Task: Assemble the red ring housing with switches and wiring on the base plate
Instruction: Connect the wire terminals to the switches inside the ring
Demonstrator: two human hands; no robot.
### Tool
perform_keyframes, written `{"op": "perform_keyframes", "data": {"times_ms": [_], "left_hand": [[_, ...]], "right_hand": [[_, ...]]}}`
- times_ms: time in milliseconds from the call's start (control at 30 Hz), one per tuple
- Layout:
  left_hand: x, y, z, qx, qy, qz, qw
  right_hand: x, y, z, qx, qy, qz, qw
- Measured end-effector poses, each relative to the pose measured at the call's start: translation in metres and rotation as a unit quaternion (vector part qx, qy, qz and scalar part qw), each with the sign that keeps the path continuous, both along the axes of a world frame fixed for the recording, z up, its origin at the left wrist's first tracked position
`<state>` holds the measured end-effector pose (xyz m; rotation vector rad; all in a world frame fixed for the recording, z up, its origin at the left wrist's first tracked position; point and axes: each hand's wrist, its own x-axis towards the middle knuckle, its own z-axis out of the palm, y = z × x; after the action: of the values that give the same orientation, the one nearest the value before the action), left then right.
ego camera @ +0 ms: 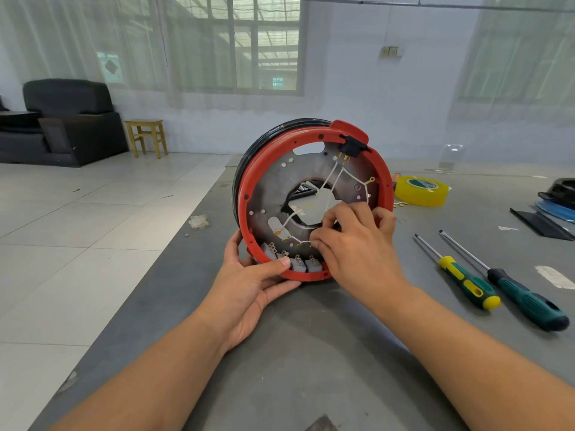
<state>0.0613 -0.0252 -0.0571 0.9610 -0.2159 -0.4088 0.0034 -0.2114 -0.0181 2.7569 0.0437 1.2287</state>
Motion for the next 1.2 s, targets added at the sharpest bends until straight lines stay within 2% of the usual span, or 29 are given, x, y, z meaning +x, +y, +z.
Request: {"op": "perform_keyframes", "data": {"times_ms": [1200], "left_hand": [[0.0001,-0.0002,-0.0018,-0.006,-0.012,-0.006,1.000]], "right_hand": [[0.0031,-0.0032,-0.0085,-0.004,0.056,-0.016,0.998]]}}
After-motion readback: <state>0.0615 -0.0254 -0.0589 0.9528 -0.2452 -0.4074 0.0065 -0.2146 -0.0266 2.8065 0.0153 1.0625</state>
